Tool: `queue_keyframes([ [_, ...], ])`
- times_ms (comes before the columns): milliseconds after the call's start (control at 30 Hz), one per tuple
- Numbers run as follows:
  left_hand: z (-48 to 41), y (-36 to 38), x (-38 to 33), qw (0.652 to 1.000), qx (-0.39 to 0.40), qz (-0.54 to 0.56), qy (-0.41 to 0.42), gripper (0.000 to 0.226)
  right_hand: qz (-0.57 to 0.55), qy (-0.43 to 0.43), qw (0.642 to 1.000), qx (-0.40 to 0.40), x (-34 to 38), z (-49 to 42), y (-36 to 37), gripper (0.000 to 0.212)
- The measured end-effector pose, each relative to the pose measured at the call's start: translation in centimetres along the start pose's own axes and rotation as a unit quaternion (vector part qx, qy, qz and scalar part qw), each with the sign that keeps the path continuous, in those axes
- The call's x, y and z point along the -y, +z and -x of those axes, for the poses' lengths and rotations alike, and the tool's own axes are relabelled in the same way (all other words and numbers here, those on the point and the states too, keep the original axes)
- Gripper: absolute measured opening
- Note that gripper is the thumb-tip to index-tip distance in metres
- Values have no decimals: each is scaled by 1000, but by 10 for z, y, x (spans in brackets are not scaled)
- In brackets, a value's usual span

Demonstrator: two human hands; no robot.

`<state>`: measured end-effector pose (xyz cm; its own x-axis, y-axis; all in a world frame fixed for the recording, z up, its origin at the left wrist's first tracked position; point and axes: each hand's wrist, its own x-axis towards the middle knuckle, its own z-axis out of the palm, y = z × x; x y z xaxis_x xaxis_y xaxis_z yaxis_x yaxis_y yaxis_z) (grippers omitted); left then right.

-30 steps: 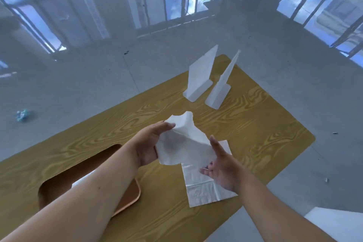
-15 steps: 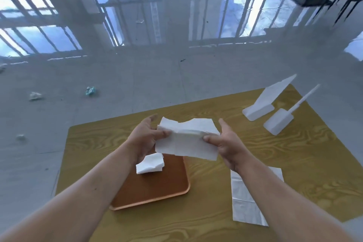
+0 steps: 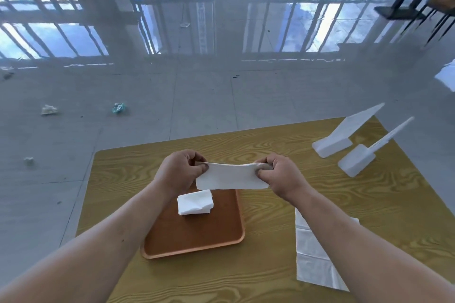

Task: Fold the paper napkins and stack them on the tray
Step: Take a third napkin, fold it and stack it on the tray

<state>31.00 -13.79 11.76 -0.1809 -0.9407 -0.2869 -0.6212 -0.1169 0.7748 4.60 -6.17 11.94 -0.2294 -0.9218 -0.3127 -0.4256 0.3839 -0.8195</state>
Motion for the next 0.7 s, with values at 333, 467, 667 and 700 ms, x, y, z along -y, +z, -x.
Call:
queue_keyframes([
  [333, -11, 5, -15, 988, -97, -112, 50, 37, -79, 41, 989, 122, 8, 5, 2, 20],
  [467, -5, 9, -12, 994, -48, -86, -51, 53, -410, 121, 891, 150, 15, 10, 11, 10],
  [667, 12, 16, -15, 921, 246, 223, -206, 92, -505, 112, 843, 150, 19, 12, 27, 22],
  [700, 13, 17, -16, 903, 251, 285, -201, 94, -499, 114, 846, 150, 20, 13, 30, 20],
])
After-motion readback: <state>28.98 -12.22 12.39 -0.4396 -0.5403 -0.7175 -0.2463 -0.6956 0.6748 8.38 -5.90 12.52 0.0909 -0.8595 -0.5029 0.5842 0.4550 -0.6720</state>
